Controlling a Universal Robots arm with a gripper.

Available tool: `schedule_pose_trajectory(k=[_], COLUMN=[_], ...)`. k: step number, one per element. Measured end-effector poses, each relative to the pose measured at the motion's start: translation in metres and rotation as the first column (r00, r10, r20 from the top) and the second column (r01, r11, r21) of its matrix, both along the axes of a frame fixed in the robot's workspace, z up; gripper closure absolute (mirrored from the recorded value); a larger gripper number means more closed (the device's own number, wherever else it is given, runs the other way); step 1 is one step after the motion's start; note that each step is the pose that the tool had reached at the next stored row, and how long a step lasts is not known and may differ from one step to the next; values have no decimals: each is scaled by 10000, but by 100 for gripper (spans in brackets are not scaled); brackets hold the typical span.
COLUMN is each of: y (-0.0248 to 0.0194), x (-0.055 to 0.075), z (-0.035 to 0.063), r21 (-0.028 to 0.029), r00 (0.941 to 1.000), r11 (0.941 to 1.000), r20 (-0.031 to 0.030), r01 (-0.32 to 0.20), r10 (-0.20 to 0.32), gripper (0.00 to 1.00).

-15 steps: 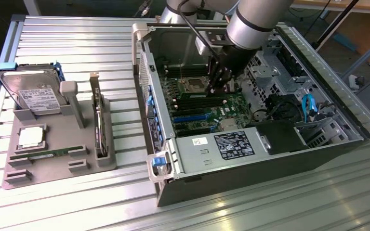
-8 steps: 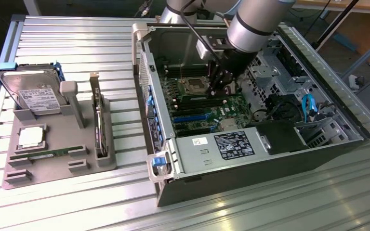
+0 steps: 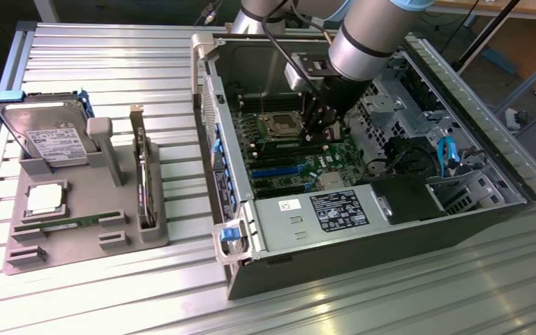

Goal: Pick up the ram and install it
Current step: 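Insert the ram into the slot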

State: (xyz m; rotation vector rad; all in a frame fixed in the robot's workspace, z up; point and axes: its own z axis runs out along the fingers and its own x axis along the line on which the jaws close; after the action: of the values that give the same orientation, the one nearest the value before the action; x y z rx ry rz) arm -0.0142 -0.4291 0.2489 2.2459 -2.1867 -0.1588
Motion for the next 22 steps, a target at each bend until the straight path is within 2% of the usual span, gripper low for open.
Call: schedule_pose_trajectory(k=[1, 2, 3, 4, 5, 9, 11, 14, 16, 18, 19, 22], y=[0, 1, 1, 0, 0, 0, 12, 27, 43, 58, 61, 66], x=[0, 0, 0, -3, -2, -3, -4, -4, -5, -5, -5, -5], z=[0, -2, -3, -6, -7, -6, -9, -13, -19, -23, -24, -27], r21=[1, 2, 2, 0, 2, -7, -83, -124, -179, -350, -382, -397], r00=[10000, 10000, 9998, 9992, 9989, 9989, 9989, 9989, 9989, 9989, 9989, 9989], r11=[10000, 10000, 10000, 10000, 10000, 10000, 10000, 9999, 9998, 9994, 9993, 9992], r20=[9, 78, 192, 410, 464, 463, 464, 464, 464, 464, 464, 463], r01=[0, 0, -1, 0, -1, 0, 0, -1, 0, -1, -1, -1], r10=[0, 0, 1, 0, 1, 1, 4, 7, 9, 17, 18, 20], gripper=[87, 87, 87, 87, 87, 87, 87, 87, 87, 87, 87, 87])
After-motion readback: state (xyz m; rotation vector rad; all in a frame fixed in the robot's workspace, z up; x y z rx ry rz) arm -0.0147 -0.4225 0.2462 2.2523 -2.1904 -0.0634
